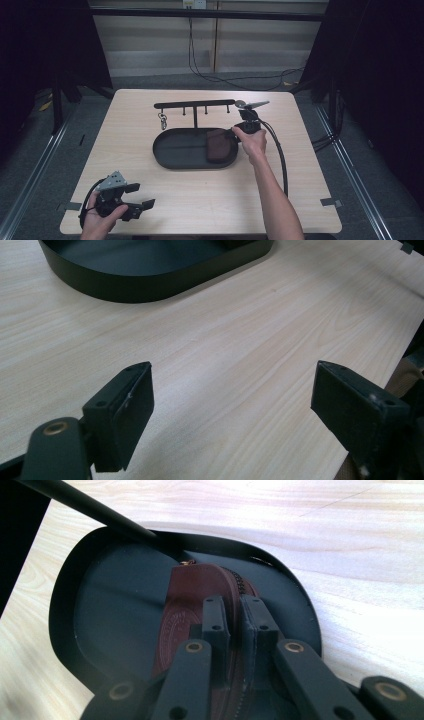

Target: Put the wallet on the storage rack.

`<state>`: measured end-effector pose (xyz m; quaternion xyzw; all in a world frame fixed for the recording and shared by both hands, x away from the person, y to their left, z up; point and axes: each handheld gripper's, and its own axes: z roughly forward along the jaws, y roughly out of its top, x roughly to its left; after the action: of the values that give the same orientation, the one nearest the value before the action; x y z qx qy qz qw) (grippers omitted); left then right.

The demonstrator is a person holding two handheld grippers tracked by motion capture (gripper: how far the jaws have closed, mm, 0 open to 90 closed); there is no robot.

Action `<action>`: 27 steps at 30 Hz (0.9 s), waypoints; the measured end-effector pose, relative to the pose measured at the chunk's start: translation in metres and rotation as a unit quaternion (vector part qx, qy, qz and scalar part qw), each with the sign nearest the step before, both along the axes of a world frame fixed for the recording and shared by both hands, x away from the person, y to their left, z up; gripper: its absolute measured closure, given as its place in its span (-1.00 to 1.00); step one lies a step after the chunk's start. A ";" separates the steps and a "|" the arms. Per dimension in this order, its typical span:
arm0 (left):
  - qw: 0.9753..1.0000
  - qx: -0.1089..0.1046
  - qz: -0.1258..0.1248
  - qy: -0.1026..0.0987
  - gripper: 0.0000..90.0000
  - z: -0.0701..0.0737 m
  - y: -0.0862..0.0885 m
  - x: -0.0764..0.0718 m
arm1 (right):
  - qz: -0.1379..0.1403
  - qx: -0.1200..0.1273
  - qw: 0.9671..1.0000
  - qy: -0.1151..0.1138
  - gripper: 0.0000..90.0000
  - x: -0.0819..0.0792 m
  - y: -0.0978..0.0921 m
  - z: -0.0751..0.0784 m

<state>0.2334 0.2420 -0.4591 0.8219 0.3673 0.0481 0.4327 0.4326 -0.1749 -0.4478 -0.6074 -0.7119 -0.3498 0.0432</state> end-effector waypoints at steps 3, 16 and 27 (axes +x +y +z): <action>1.000 0.001 0.002 -0.001 -0.61 0.000 0.000 0.001 | 0.002 -0.006 1.000 -0.005 0.76 0.000 0.000 -0.001; 1.000 0.000 0.001 0.002 -0.61 0.000 0.001 0.003 | -0.003 -0.009 1.000 -0.024 0.52 -0.007 -0.003 -0.005; 1.000 -0.002 0.003 0.005 -0.61 0.000 0.001 0.004 | -0.004 -0.023 0.997 -0.071 -0.26 -0.017 -0.008 0.006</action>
<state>0.2371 0.2428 -0.4594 0.8201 0.3719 0.0441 0.4326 0.4154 -0.1833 -0.4414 -0.5845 -0.7187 -0.3759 -0.0232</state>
